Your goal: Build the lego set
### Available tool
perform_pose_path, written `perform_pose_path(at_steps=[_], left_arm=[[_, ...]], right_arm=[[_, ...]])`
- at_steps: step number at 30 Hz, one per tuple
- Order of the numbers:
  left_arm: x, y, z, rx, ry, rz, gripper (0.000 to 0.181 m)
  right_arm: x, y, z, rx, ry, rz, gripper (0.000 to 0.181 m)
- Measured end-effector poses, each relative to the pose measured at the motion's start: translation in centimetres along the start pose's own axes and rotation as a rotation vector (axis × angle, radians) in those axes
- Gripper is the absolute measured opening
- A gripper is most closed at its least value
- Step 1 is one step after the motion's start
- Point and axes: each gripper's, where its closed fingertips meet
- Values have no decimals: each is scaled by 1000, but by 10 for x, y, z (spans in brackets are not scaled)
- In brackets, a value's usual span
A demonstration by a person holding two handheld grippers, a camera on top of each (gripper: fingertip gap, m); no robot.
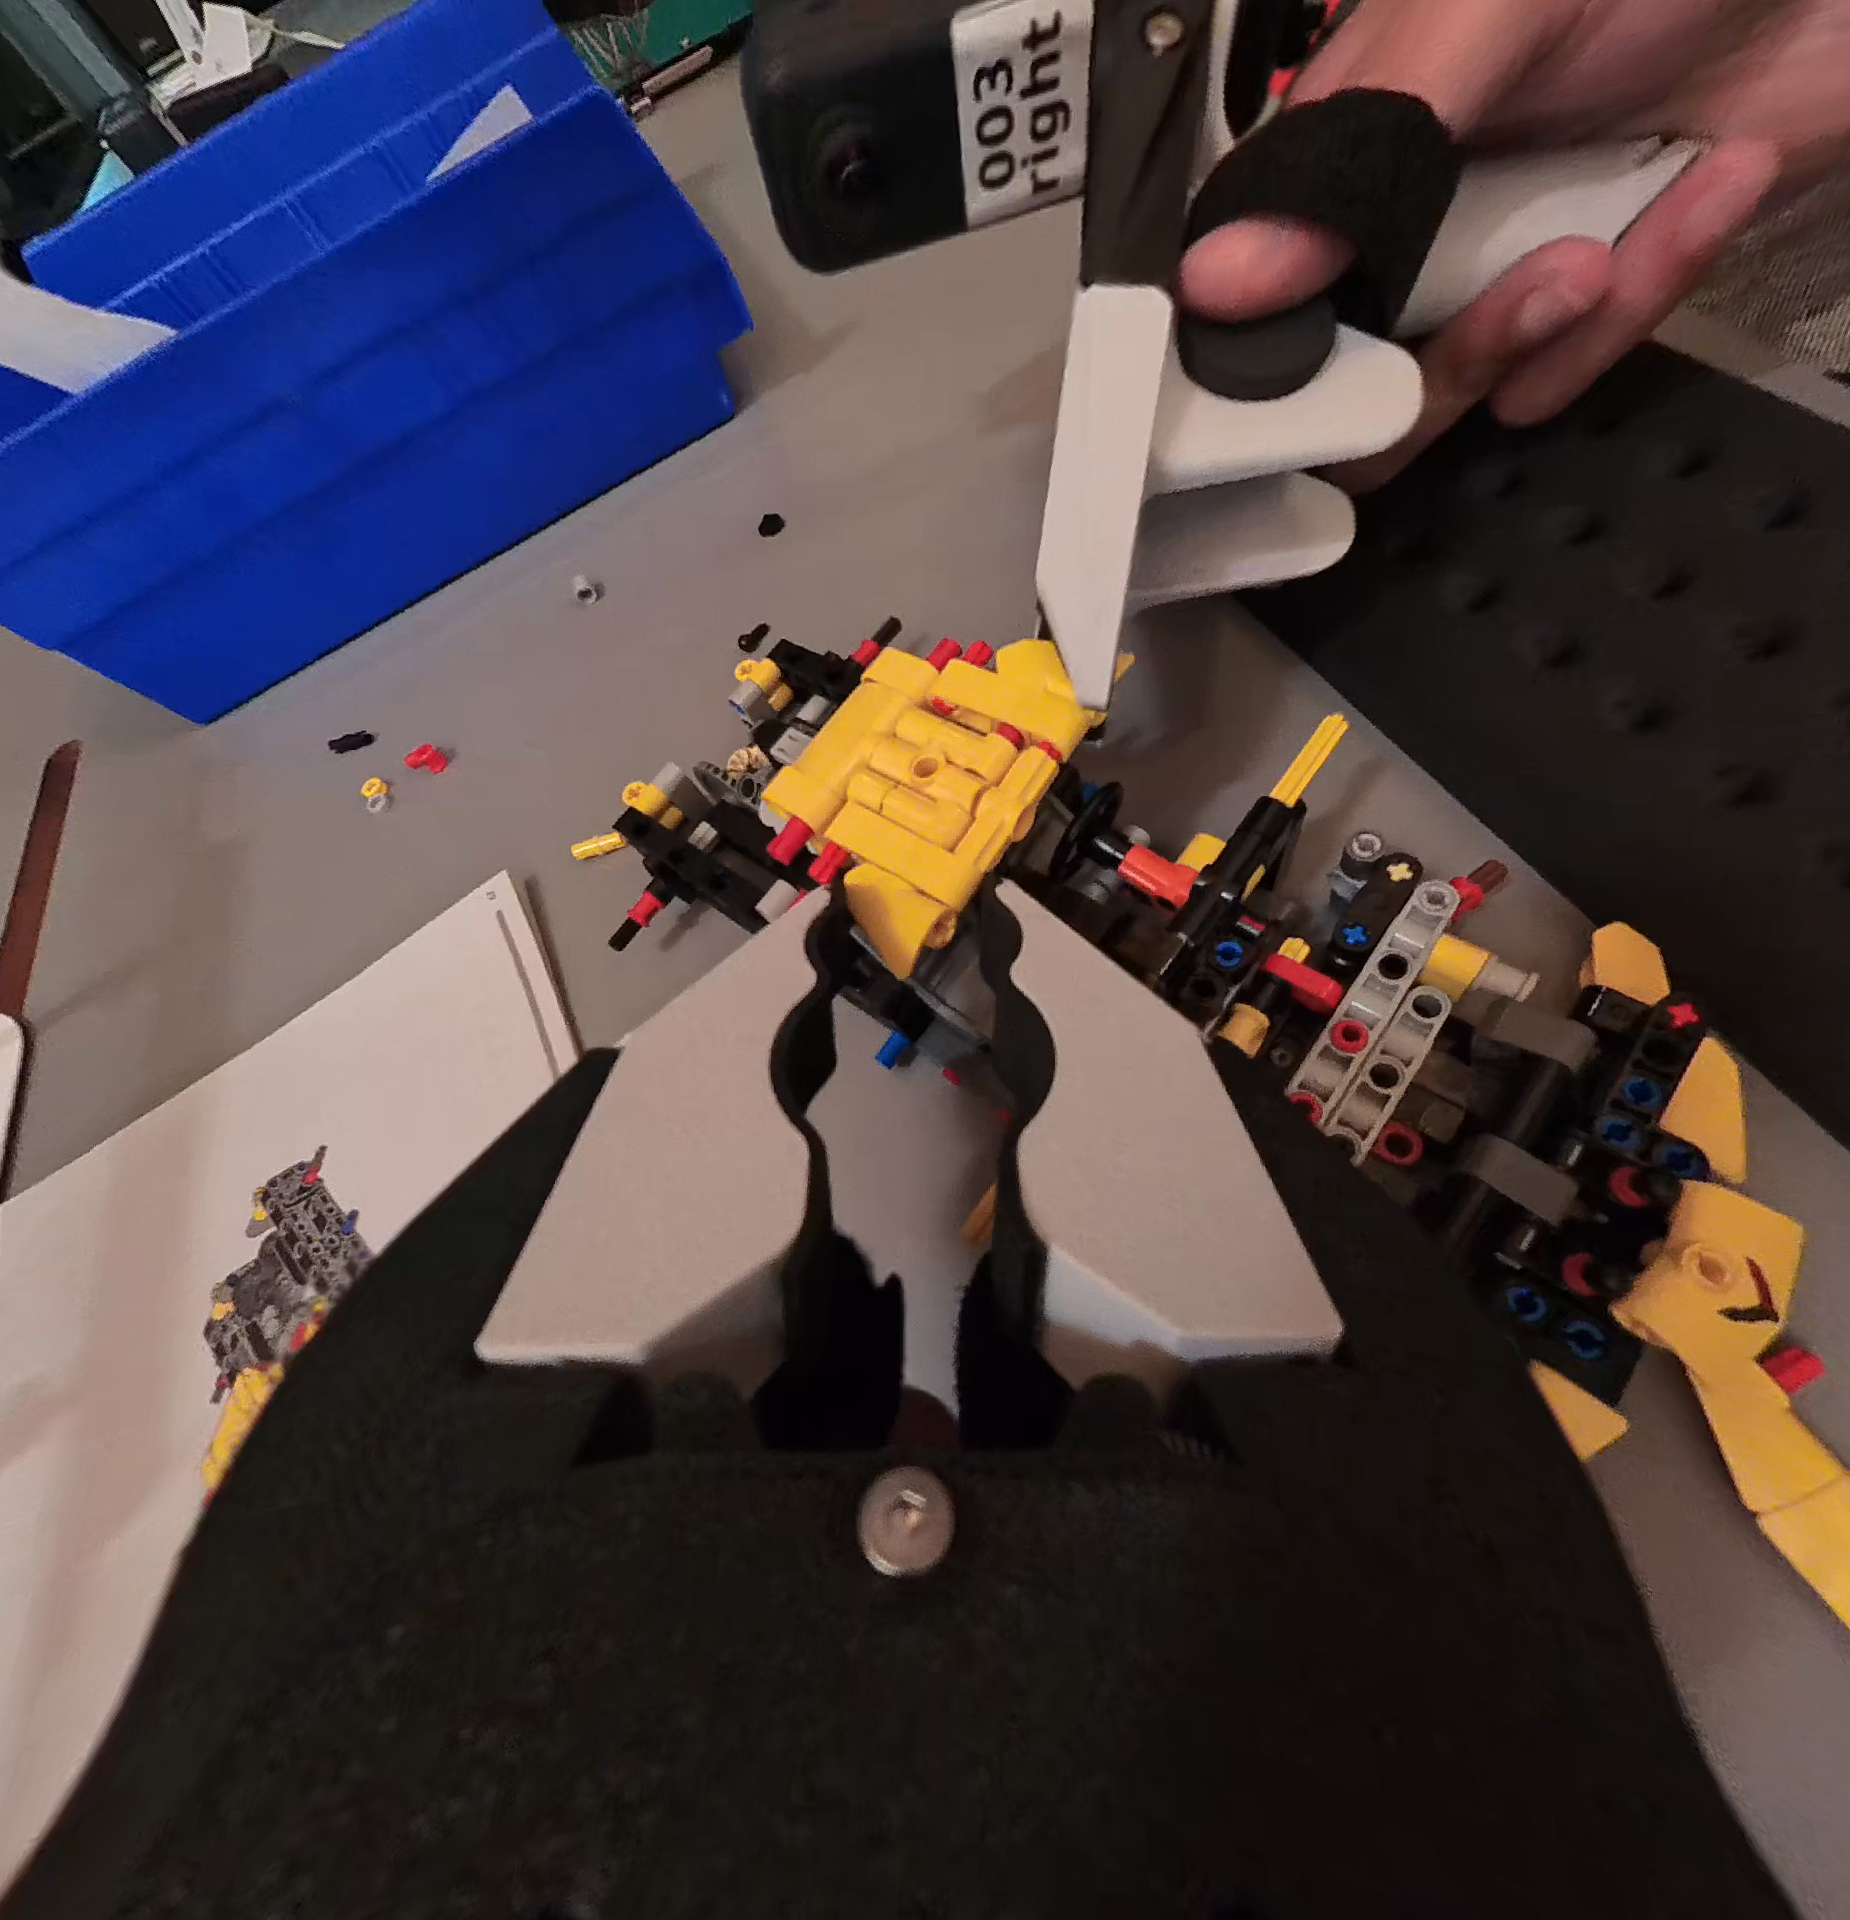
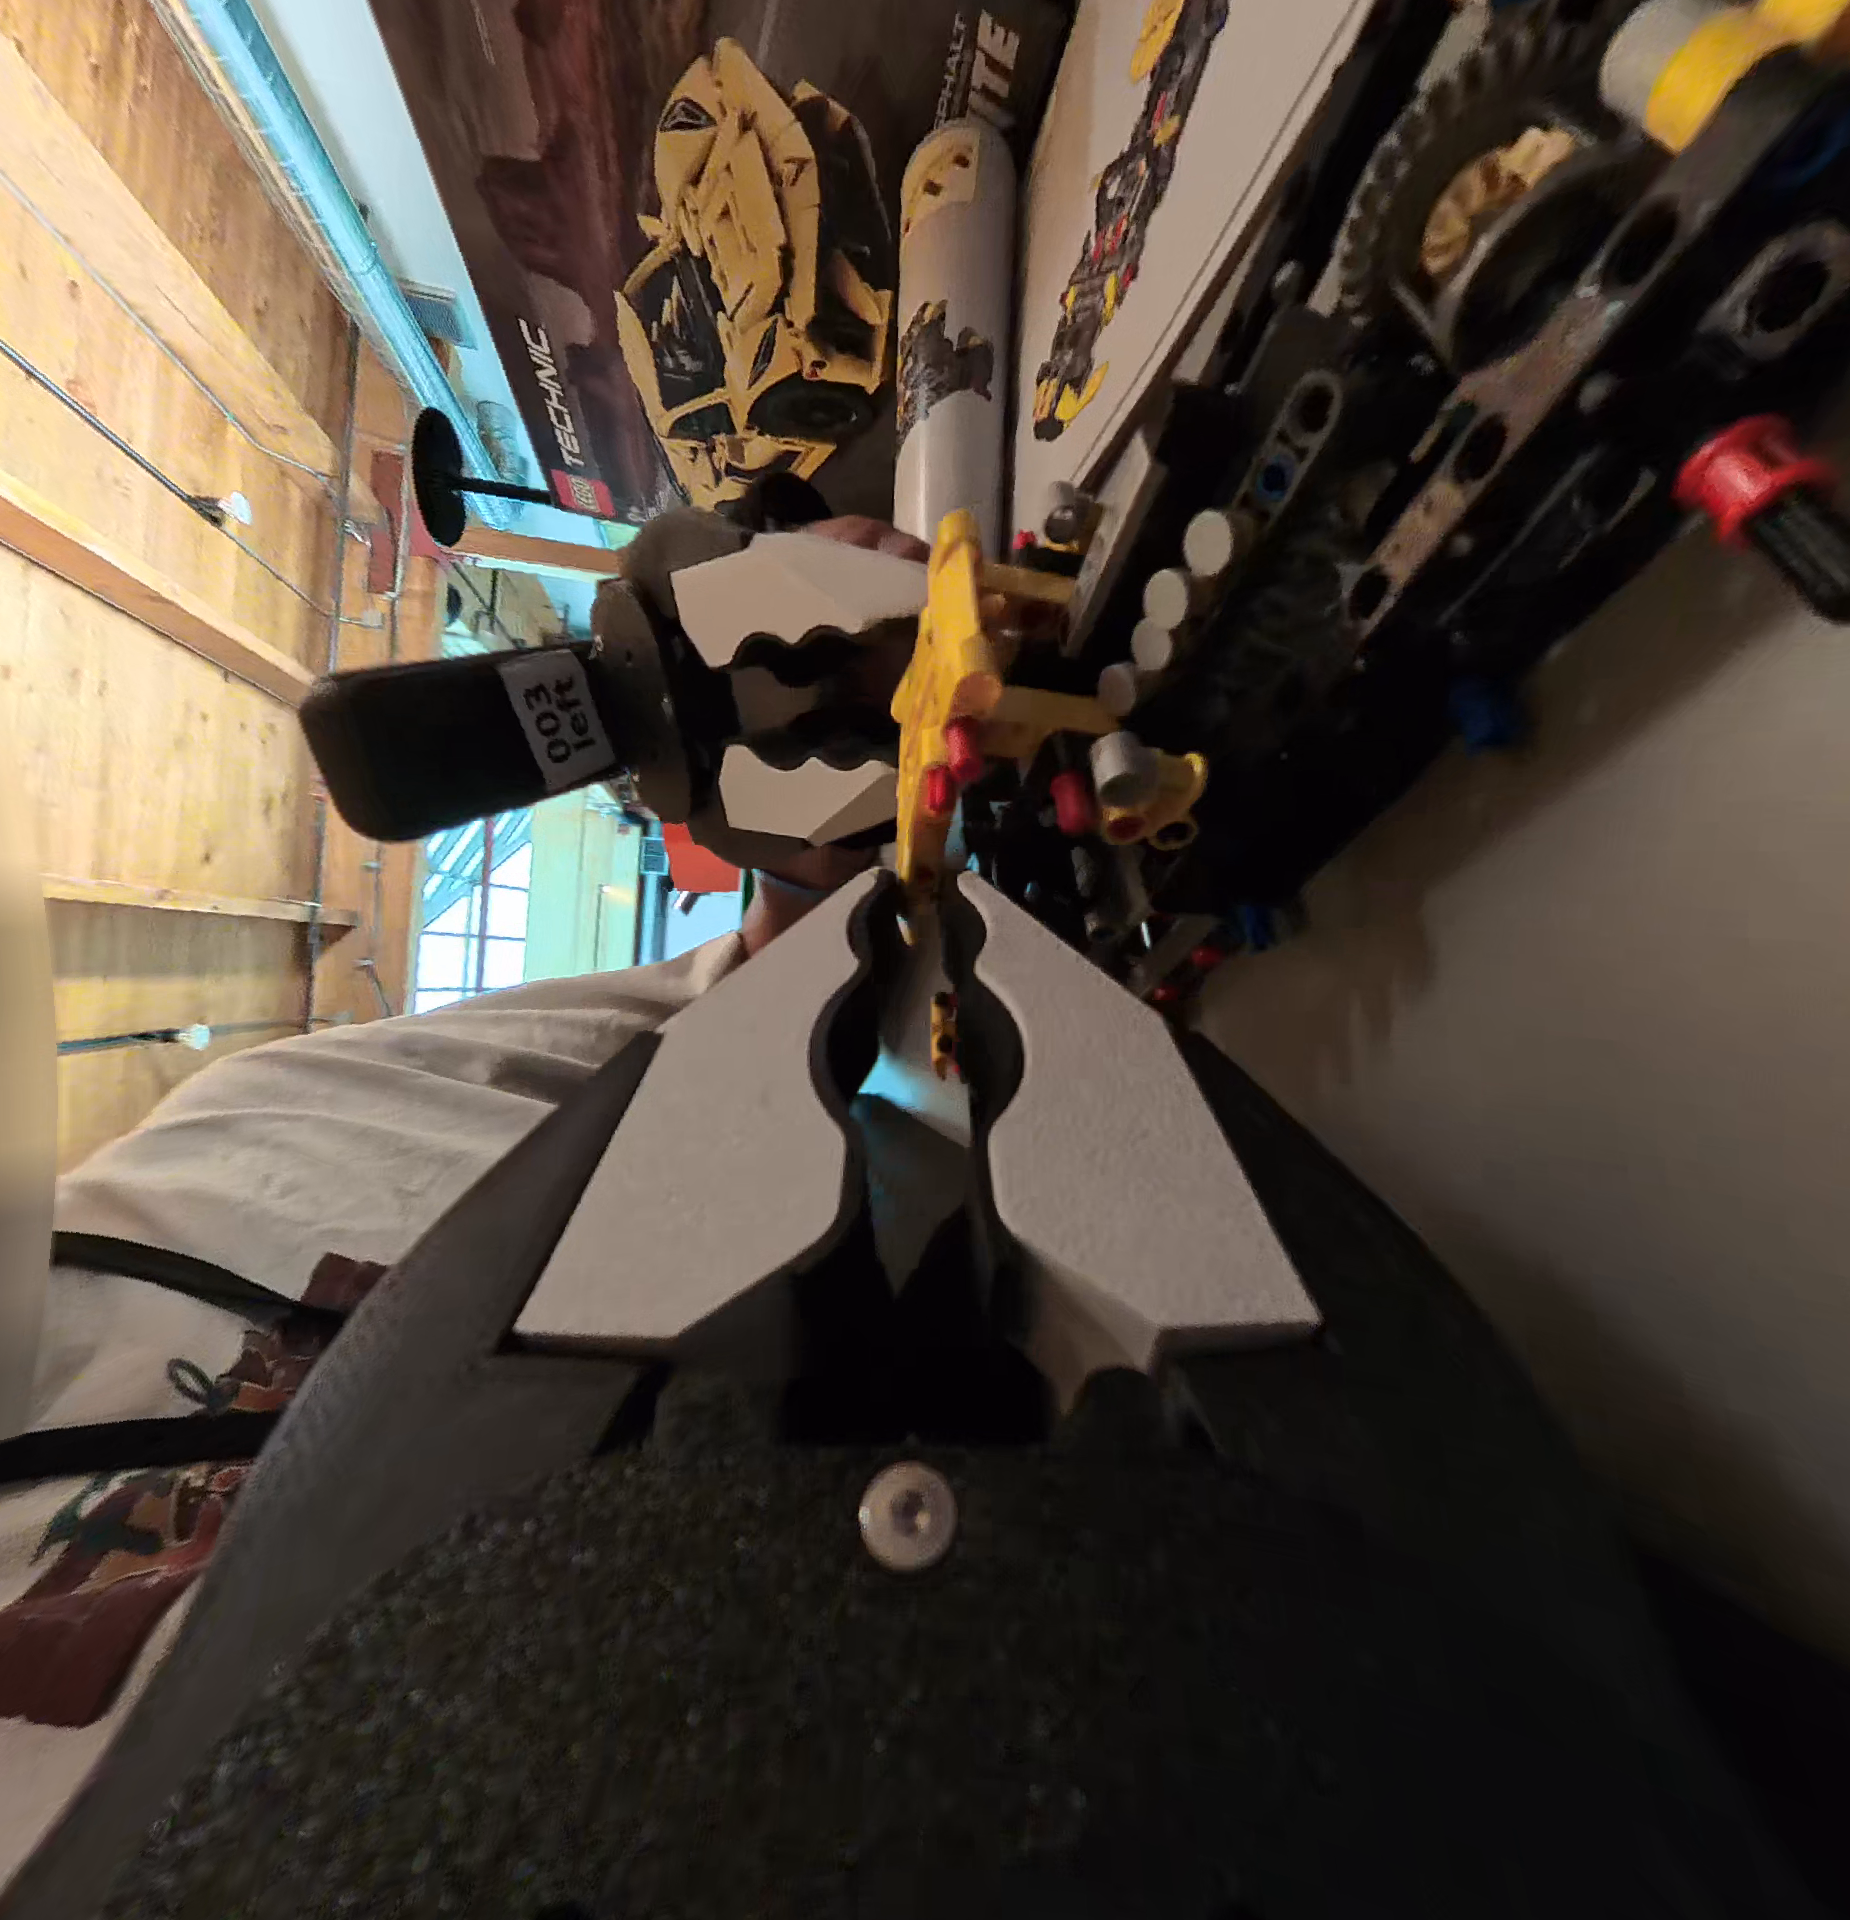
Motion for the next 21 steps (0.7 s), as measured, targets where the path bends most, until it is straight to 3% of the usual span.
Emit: perform_pose_path(at_steps=[7, 12, 21], left_arm=[[2, -2, -1, -22, 9, -19, 24], [1, 0, -2, 53, 31, 24, 24], [3, -1, -1, 31, 34, 34, 24]], right_arm=[[1, 4, -2, 53, -16, 54, 5], [2, 4, 0, 72, -40, 61, 4], [-5, -14, -2, 96, -26, -104, 7]])
Point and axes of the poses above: each gripper's, where its closed fingertips meet, x out along the fingers, y out of its underside, z = x × y across the jaws, and after that the axes turned 9 degrees about -z, right-handed
